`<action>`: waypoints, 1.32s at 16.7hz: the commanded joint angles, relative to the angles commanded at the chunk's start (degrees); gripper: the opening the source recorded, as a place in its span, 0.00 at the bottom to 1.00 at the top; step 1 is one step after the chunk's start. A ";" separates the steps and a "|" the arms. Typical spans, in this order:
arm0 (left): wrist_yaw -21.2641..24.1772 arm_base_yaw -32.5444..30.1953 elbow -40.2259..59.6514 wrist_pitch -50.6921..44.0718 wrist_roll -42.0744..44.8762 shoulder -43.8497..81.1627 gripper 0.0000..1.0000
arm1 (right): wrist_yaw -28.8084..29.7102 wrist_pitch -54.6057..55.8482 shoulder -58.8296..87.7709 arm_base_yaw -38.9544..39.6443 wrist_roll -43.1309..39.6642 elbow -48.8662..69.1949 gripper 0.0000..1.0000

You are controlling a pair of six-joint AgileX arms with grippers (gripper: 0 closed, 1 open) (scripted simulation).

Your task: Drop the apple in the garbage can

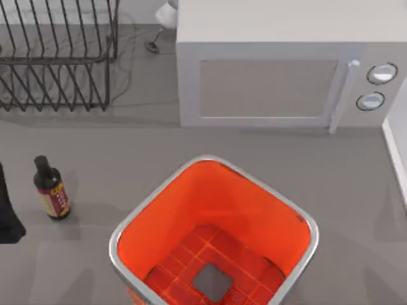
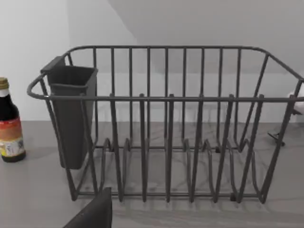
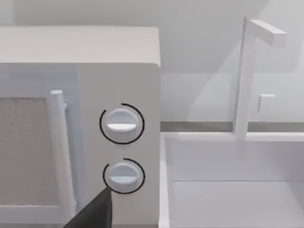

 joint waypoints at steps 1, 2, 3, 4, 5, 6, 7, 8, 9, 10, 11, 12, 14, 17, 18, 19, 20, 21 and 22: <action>0.00 0.00 0.00 0.00 0.00 0.00 1.00 | 0.00 0.00 0.00 0.00 0.00 0.00 1.00; 0.00 0.01 0.02 -0.02 0.00 0.02 1.00 | 0.00 0.00 0.00 0.00 0.00 0.00 1.00; 0.01 0.21 0.57 -0.55 0.09 0.62 1.00 | 0.00 0.00 0.00 0.00 0.00 0.00 1.00; 0.00 0.59 1.68 -1.58 0.26 1.82 1.00 | 0.00 0.00 0.00 0.00 0.00 0.00 1.00; -0.01 1.09 3.36 -3.05 0.48 3.62 1.00 | 0.00 0.00 0.00 0.00 0.00 0.00 1.00; 0.00 1.64 5.61 -4.90 0.74 6.01 1.00 | 0.00 0.00 0.00 0.00 0.00 0.00 1.00; 0.05 2.24 8.42 -7.05 1.03 9.00 1.00 | 0.00 0.00 0.00 0.00 0.00 0.00 1.00; 0.14 2.88 11.71 -9.42 1.36 12.58 1.00 | 0.00 0.00 0.00 0.00 0.00 0.00 1.00; 0.25 3.56 15.37 -11.95 1.72 16.75 1.00 | 0.00 0.00 0.00 0.00 0.00 0.00 1.00; 0.37 4.28 19.32 -14.60 2.11 21.50 1.00 | 0.00 0.00 0.00 0.00 0.00 0.00 1.00; 0.47 5.03 23.52 -17.33 2.53 26.84 1.00 | 0.00 0.00 0.00 0.00 0.00 0.00 1.00; 0.55 5.80 27.93 -20.11 2.95 32.76 1.00 | 0.00 0.00 0.00 0.00 0.00 0.00 1.00; 0.74 7.28 37.17 -25.69 3.74 46.25 1.00 | 0.00 0.00 0.00 0.00 0.00 0.00 1.00; 1.11 9.34 50.79 -33.96 4.80 68.14 1.00 | 0.00 0.00 0.00 0.00 0.00 0.00 1.00; 1.22 10.03 54.99 -36.65 5.17 74.92 1.00 | 0.00 0.00 0.00 0.00 0.00 0.00 1.00; 1.33 10.71 59.02 -39.30 5.54 81.15 1.00 | 0.00 0.00 0.00 0.00 0.00 0.00 1.00; 1.42 11.37 62.90 -41.88 5.90 86.81 1.00 | 0.00 0.00 0.00 0.00 0.00 0.00 1.00; 1.50 12.01 66.60 -44.31 6.23 91.90 1.00 | 0.00 0.00 0.00 0.00 0.00 0.00 1.00; 1.60 12.61 70.07 -46.53 6.53 96.41 1.00 | 0.00 0.00 0.00 0.00 0.00 0.00 1.00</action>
